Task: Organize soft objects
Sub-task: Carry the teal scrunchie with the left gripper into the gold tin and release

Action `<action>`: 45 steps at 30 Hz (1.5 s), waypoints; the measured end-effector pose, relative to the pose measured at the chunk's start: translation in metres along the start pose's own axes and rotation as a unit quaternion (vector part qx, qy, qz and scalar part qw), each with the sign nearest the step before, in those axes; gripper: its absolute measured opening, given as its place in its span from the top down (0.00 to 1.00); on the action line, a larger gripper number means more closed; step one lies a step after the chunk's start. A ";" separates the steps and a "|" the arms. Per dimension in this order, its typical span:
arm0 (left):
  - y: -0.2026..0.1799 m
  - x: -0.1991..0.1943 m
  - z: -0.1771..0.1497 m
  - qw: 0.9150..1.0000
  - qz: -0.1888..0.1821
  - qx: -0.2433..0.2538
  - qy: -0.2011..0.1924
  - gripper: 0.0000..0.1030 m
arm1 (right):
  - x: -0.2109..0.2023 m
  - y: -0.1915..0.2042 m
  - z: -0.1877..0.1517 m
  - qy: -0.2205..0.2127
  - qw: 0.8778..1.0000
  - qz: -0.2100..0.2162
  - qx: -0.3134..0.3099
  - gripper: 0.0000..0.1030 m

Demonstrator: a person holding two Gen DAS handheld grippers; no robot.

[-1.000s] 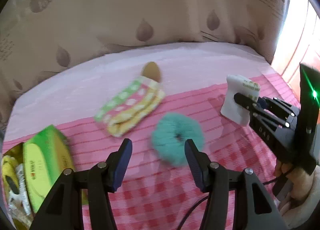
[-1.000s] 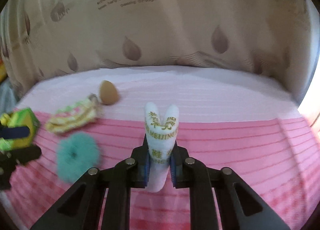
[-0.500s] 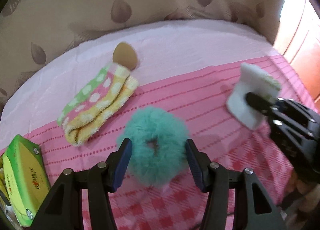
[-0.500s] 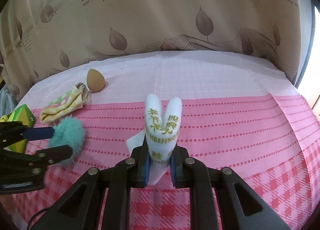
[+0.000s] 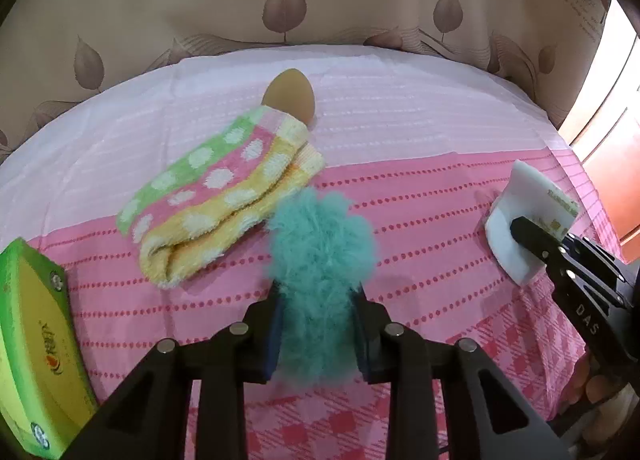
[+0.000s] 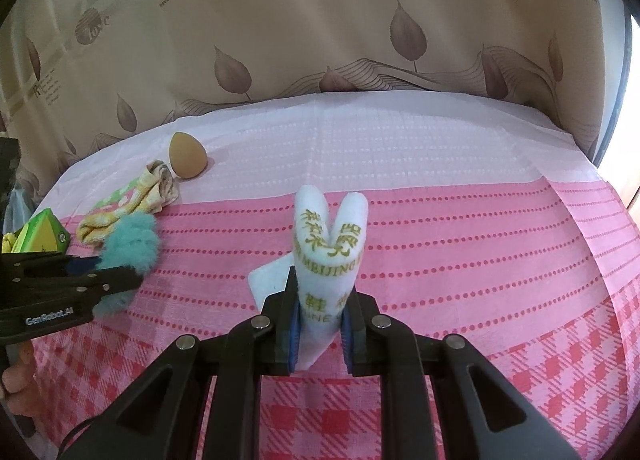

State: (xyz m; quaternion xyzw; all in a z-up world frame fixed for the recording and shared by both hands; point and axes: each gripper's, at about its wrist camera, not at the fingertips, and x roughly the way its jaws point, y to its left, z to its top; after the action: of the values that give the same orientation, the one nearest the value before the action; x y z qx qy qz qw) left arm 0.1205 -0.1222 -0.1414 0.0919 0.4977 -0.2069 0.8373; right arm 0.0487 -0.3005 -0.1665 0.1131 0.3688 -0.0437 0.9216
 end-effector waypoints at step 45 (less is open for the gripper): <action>0.106 -0.146 -0.047 0.986 0.114 -0.100 -0.071 0.72 | 0.002 -0.001 -0.001 0.005 1.000 0.002 0.005 0.83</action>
State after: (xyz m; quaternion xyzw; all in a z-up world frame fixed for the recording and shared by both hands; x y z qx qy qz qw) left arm 0.0683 0.0270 -0.0431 0.0495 0.4417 -0.0651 0.8934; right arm 0.0493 -0.3016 -0.1686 0.1187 0.3733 -0.0427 0.9191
